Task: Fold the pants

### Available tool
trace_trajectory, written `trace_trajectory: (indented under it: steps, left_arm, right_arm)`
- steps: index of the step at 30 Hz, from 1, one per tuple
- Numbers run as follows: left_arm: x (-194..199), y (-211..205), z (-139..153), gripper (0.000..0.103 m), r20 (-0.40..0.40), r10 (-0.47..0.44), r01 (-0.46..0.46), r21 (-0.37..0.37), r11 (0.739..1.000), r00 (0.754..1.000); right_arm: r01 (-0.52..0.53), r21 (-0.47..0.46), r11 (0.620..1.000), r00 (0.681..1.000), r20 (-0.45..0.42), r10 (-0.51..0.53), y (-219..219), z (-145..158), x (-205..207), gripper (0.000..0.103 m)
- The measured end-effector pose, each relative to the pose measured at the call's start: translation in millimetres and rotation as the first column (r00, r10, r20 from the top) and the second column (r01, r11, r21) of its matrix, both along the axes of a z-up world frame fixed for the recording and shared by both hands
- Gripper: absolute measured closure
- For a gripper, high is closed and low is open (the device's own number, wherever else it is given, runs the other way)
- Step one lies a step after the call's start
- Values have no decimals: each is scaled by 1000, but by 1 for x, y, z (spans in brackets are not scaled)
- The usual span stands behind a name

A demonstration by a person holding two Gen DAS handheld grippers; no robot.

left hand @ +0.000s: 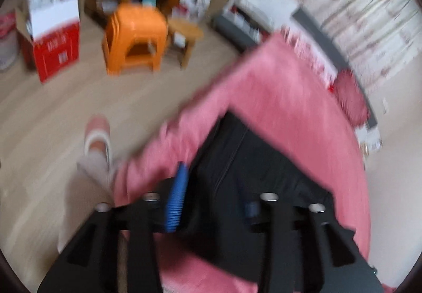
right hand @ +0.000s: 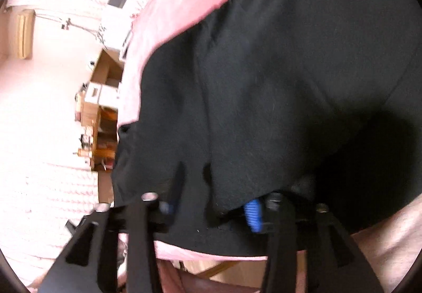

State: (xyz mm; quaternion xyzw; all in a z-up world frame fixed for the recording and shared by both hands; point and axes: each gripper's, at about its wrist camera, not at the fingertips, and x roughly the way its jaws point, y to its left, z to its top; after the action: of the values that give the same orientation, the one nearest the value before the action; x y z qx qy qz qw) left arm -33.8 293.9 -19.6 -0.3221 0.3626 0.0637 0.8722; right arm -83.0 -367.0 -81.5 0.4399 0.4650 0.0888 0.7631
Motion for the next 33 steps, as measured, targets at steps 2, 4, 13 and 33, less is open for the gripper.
trace_trajectory:
  steps: [2,4,13,33]
  left_arm:
    - [-3,-6,18,53,72,17,-20,43,999,997]
    - [0,-19,33,53,124,-9,0,77,997,992]
    - [72,-129,-5,40,45,-334,331,69,941,942]
    - [82,-195,-56,38,-40,-517,513,214,831,855]
  right_arm:
    - [39,-16,999,999,32,-39,-10,8,-2,52]
    - [70,-19,997,997,46,-69,-23,11,-3,52]
    - [287,223,932,955,7,-296,-96,-19,-11,63]
    - [550,85,831,829,65,-556,-206,-5,-43,49]
